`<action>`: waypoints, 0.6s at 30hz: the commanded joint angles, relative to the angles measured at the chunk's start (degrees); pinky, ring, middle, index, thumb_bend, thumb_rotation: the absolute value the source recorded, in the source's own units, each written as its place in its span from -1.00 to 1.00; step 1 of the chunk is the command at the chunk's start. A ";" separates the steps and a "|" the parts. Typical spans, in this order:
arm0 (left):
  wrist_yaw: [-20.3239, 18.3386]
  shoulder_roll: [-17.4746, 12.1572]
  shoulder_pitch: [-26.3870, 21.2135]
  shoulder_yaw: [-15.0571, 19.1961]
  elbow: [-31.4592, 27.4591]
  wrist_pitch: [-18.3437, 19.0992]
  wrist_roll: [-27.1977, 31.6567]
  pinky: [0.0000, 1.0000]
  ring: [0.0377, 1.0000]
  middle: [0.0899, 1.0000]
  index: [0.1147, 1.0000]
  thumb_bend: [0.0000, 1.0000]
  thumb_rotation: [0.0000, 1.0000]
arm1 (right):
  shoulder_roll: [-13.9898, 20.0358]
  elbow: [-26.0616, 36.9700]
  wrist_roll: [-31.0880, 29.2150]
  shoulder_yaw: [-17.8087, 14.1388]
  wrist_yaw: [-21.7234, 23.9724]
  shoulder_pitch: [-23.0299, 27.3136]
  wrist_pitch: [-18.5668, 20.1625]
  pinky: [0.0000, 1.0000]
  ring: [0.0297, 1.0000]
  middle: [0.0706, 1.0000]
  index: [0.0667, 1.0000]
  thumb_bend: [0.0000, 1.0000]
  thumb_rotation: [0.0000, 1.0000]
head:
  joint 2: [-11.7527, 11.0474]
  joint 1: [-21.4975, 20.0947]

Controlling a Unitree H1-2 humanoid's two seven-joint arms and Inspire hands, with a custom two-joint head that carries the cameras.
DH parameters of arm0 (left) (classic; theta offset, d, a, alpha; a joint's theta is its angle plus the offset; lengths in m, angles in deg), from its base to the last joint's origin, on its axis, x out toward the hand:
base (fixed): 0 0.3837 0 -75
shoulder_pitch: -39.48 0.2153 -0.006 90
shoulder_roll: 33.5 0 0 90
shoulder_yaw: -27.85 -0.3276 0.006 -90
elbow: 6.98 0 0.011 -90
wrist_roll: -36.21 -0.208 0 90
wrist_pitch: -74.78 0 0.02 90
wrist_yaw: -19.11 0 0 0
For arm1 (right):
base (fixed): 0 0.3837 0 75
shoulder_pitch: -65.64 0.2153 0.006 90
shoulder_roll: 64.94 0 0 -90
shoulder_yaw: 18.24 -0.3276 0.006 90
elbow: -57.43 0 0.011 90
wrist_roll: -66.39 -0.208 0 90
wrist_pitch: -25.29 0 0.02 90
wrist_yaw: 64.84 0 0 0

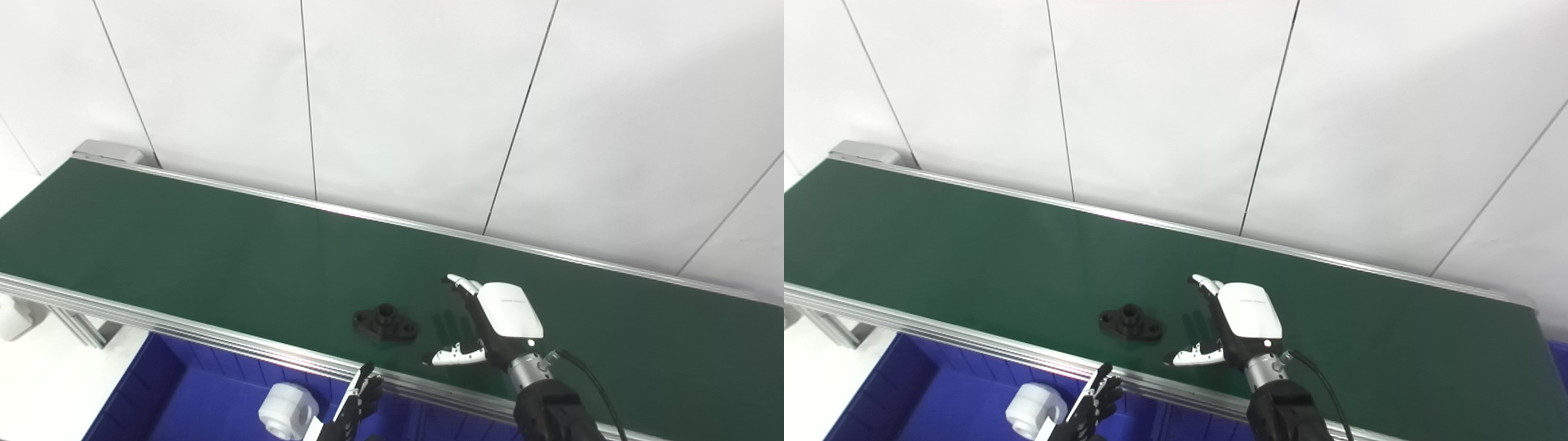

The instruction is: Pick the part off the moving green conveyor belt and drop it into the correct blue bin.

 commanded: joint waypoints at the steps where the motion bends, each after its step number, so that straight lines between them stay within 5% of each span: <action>1: -0.22 1.51 0.54 -1.48 -2.19 -0.38 0.25 0.83 0.85 0.90 1.00 0.32 0.83 | -0.61 0.46 0.40 1.02 -0.45 3.14 1.17 -0.06 0.21 0.52 0.64 0.93 -0.02 | -0.02 0.01; 9: -0.21 1.57 1.14 -2.23 -3.53 0.79 -0.02 0.81 0.84 0.91 1.00 0.33 0.84 | 0.06 -0.13 6.27 6.87 2.25 5.50 4.71 -0.42 -0.19 0.23 0.46 0.92 -0.02 | 0.63 -0.05; 18: 0.00 1.93 1.95 -2.92 -4.19 0.43 -0.06 0.83 0.84 0.92 1.00 0.32 0.82 | -0.07 -3.01 7.35 8.93 6.06 6.73 7.76 -0.56 -0.43 -0.20 0.26 0.79 -0.14 | 1.33 0.47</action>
